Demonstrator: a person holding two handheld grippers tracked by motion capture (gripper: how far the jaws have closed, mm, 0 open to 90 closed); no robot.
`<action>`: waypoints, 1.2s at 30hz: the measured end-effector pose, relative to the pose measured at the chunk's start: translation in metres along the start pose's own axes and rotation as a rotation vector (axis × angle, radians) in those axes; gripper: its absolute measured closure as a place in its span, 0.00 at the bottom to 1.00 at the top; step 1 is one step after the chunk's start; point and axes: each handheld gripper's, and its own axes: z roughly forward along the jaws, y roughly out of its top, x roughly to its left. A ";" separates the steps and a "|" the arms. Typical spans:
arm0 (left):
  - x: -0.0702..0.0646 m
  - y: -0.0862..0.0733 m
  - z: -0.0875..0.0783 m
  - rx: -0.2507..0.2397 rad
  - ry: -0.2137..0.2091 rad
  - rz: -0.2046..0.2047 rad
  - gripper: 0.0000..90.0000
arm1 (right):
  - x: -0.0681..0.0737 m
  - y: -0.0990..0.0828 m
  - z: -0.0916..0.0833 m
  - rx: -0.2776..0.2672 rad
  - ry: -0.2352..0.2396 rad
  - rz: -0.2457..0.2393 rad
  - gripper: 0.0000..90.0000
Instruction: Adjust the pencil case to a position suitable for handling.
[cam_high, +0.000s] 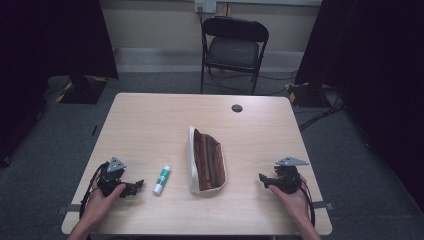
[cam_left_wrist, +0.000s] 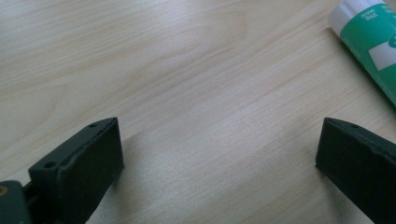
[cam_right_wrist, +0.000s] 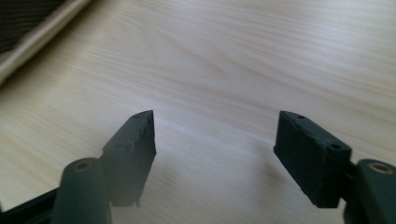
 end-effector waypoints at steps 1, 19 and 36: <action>0.000 0.000 0.000 0.000 0.000 0.000 0.00 | 0.000 0.000 0.000 0.000 0.000 0.000 0.34; 0.000 0.000 0.000 0.000 0.000 0.000 0.00 | 0.059 0.054 0.030 -0.039 0.244 -0.161 0.54; 0.000 0.000 0.000 -0.003 0.000 -0.003 0.00 | 0.089 0.073 0.070 -0.021 0.295 -0.189 0.51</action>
